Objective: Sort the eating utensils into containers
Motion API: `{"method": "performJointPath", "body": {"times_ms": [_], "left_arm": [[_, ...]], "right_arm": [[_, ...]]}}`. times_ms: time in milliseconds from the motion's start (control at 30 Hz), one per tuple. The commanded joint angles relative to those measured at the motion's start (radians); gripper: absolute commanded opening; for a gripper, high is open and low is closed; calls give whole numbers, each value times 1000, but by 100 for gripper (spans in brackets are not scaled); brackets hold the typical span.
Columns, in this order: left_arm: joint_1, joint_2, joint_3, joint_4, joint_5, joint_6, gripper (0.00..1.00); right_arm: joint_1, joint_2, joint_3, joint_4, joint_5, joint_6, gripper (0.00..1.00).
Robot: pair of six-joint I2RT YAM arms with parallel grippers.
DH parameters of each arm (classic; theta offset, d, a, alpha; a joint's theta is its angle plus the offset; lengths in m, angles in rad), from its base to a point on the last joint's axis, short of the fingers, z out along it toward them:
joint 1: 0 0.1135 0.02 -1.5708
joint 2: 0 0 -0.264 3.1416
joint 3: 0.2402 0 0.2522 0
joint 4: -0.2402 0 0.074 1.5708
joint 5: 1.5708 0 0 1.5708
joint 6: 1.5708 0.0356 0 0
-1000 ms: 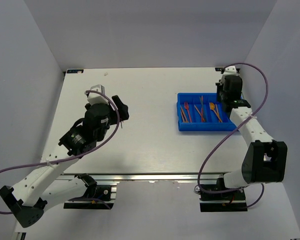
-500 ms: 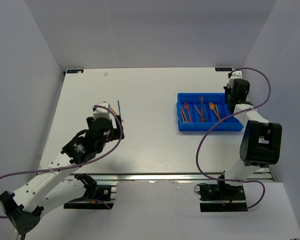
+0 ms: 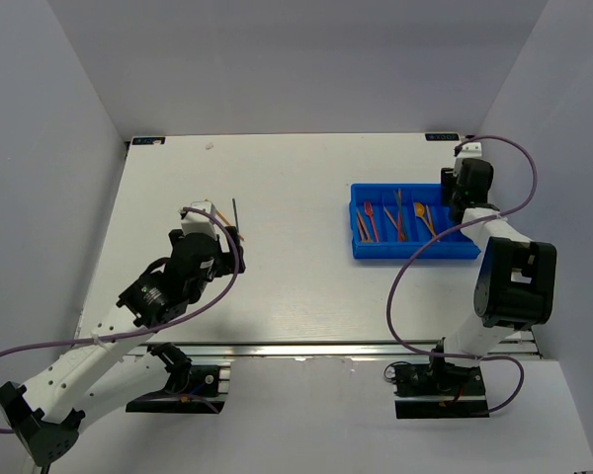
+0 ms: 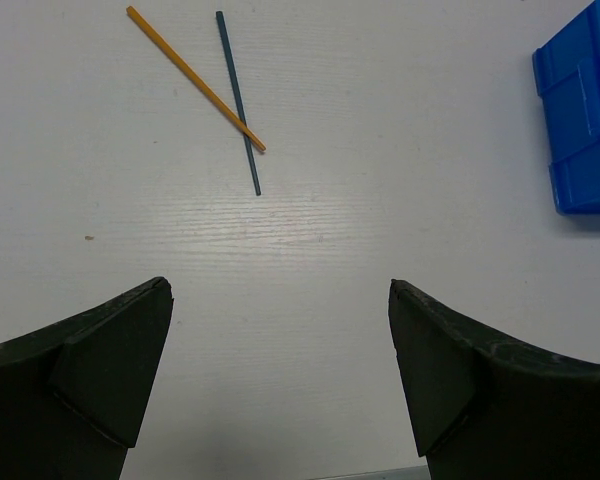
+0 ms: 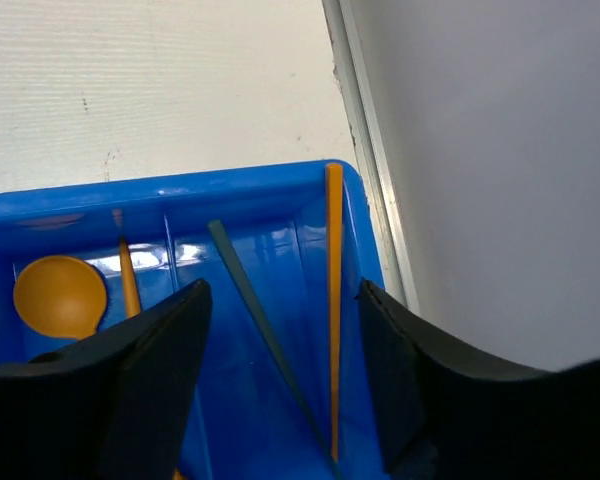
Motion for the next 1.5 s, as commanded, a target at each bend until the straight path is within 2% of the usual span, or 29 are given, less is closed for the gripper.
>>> {"method": "performJointPath", "body": {"times_ms": [0, 100, 267, 333, 400, 433, 467, 500, 533, 600, 733, 833, 867, 933, 1033, 1133, 1233, 1300, 1367, 1467], "left_arm": [[-2, -11, -4, 11, -15, 0, 98], [-2, 1, 4, -1, -48, -21, 98], [20, 81, 37, -9, -138, -165, 98], [55, 162, 79, -7, -144, -219, 98], [95, 251, 112, -6, -136, -264, 98], [166, 279, 129, 2, -107, -268, 98], [209, 306, 160, 29, -69, -270, 98], [249, 363, 175, 39, -14, -278, 98], [312, 395, 194, 45, -10, -287, 98], [352, 469, 260, 43, -39, -323, 98], [441, 743, 408, 36, -62, -353, 98], [477, 889, 549, 23, -67, -359, 98], [481, 982, 586, 17, -67, -357, 97], [486, 1070, 702, -10, -58, -354, 91], [488, 1243, 845, -77, -113, -373, 89], [488, 1302, 913, -86, -128, -376, 81], [488, 1357, 936, -102, -147, -388, 71], [489, 1392, 939, -109, -156, -402, 68], [491, 1412, 939, -115, -156, -405, 56], [492, 1437, 924, -122, -153, -428, 52]], "right_arm": [[-6, -36, 67, -7, 16, 30, 70], [-3, -72, 122, -89, 8, 73, 89], [47, -113, 337, -338, 59, 236, 89], [145, -145, 372, -421, 172, 273, 89], [245, -194, 371, -446, 212, 290, 89], [271, -217, 355, -446, 196, 325, 89], [282, -240, 313, -438, 109, 421, 89], [274, -286, 279, -435, -36, 434, 89], [270, -310, 235, -405, -282, 432, 89], [282, -363, 124, -348, -418, 499, 89], [358, -426, 30, -393, -374, 561, 87], [420, -507, -80, -364, -410, 587, 84], [449, -543, -103, -360, -412, 590, 82], [477, -573, -157, -361, -417, 593, 80], [517, -627, -203, -377, -414, 584, 79], [524, -659, -235, -378, -424, 584, 79], [526, -693, -267, -378, -421, 575, 79], [526, -709, -281, -378, -430, 570, 79], [527, -716, -287, -372, -443, 569, 79], [529, -718, -286, -375, -452, 561, 79]]}}
